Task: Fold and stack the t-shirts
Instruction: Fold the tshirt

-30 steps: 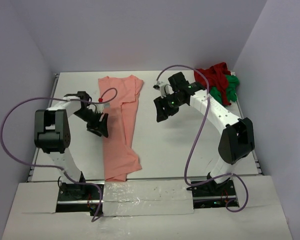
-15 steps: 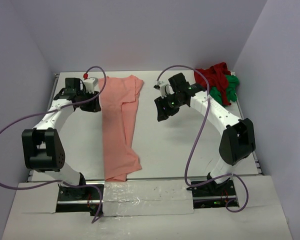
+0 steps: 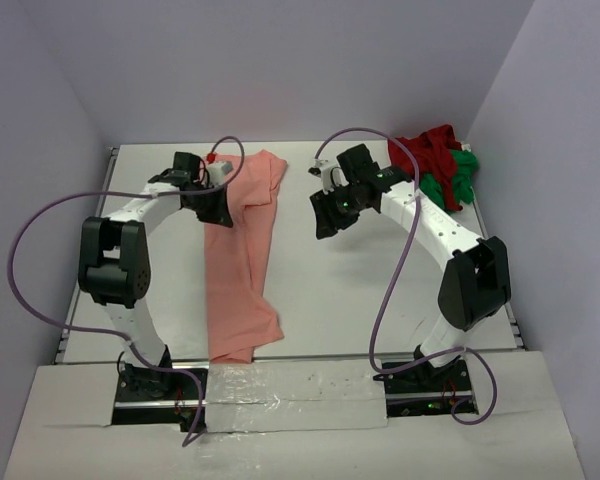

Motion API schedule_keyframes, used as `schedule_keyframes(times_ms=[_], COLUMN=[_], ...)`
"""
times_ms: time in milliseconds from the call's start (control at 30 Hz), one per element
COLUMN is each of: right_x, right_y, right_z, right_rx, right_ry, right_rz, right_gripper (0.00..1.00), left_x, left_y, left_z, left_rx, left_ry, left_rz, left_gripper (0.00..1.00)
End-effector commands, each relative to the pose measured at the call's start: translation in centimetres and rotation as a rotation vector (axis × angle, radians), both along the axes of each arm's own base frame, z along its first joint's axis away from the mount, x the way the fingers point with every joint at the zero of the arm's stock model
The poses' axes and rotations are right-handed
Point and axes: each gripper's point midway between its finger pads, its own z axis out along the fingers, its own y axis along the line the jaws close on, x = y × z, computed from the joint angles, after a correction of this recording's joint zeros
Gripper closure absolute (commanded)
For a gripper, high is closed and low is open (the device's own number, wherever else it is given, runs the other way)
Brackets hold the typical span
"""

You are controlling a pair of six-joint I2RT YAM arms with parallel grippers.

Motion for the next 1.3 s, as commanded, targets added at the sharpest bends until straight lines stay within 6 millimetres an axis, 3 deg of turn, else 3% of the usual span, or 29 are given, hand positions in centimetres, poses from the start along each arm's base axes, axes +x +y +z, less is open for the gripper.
schedule_keyframes(times_ms=[0, 100, 267, 300, 633, 833, 1067, 1267], right_x=[1.9, 2.1, 2.3, 2.3, 2.6, 2.8, 3.4, 3.5], right_y=[0.2, 0.2, 0.1, 0.2, 0.1, -0.2, -1.7, -2.7], right_z=[2.4, 2.1, 2.0, 2.1, 1.9, 3.0, 5.8, 9.0], right_rx=[0.026, 0.015, 0.008, 0.008, -0.002, 0.000, -0.003, 0.021], right_ry=[-0.091, -0.083, -0.079, -0.081, -0.075, -0.100, -0.159, -0.220], right_rz=[-0.012, -0.014, -0.017, -0.015, -0.014, -0.016, -0.037, -0.057], right_gripper=[0.48, 0.48, 0.48, 0.48, 0.48, 0.48, 0.48, 0.48], left_x=[-1.5, -3.3, -5.4, -6.6, -12.5, -14.5, -14.2, -10.1], left_y=[-2.5, -3.2, -1.8, -1.5, -1.0, -1.0, -0.6, -1.5], left_z=[0.9, 0.3, -1.4, -1.7, -1.7, -3.7, -7.1, -8.4], left_rx=[-0.020, 0.001, 0.135, 0.159, 0.289, 0.335, 0.372, 0.378], left_ry=[0.025, 0.087, 0.197, 0.245, 0.415, 0.495, 0.524, 0.396], left_rz=[-0.095, -0.145, -0.143, -0.154, -0.331, -0.370, -0.354, -0.293], left_gripper=[1.00, 1.00, 1.00, 1.00, 1.00, 1.00, 1.00, 1.00])
